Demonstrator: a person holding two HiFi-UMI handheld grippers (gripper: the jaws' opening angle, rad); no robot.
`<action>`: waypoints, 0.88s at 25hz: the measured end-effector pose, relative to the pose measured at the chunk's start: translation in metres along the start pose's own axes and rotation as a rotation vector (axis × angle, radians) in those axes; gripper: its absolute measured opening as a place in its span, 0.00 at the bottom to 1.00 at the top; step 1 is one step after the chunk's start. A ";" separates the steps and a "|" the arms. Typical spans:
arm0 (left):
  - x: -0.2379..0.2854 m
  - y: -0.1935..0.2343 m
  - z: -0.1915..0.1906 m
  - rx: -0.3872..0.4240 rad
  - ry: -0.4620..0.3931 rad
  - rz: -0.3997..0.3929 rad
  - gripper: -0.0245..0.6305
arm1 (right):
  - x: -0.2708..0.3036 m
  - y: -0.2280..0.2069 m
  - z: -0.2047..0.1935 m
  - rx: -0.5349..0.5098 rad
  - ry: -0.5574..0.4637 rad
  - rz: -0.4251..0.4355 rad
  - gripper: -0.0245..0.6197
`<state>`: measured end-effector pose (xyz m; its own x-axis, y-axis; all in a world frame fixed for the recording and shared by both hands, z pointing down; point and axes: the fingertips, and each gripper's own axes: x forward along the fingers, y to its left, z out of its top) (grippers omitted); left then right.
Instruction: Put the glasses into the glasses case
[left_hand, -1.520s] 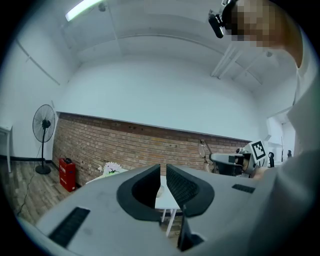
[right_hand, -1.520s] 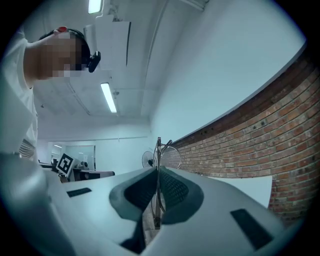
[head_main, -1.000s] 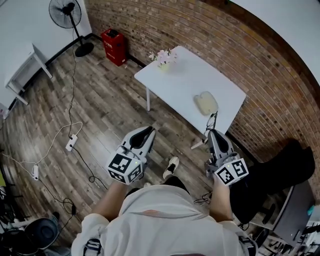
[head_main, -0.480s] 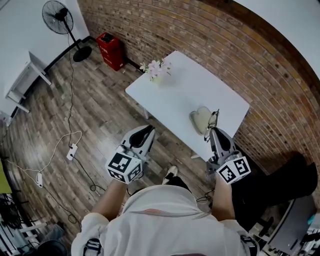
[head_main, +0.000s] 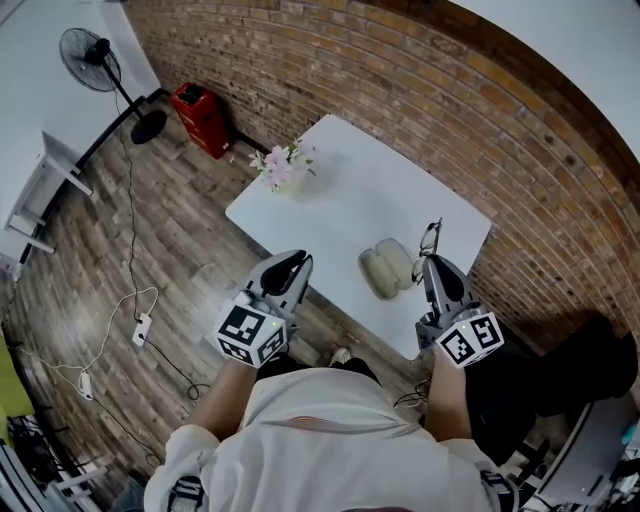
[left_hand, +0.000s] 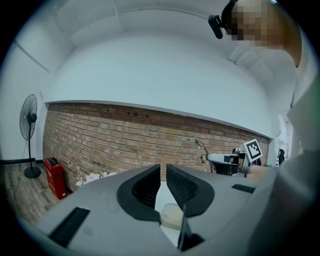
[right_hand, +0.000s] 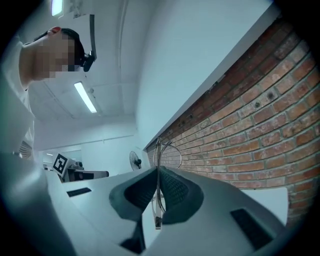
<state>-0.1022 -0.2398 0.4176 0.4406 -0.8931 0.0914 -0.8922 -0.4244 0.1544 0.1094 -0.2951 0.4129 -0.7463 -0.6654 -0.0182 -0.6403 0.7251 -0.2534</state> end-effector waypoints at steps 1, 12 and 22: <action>0.008 0.002 0.001 0.004 0.004 -0.018 0.11 | 0.002 -0.005 0.003 -0.002 -0.006 -0.014 0.14; 0.107 0.067 0.009 0.014 0.050 -0.321 0.11 | 0.044 -0.039 0.003 -0.008 -0.039 -0.329 0.14; 0.162 0.086 -0.001 0.048 0.126 -0.569 0.11 | 0.055 -0.034 -0.023 0.015 -0.027 -0.571 0.14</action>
<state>-0.1075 -0.4203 0.4467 0.8576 -0.4992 0.1242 -0.5140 -0.8411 0.1686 0.0856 -0.3519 0.4427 -0.2777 -0.9554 0.1008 -0.9377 0.2468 -0.2444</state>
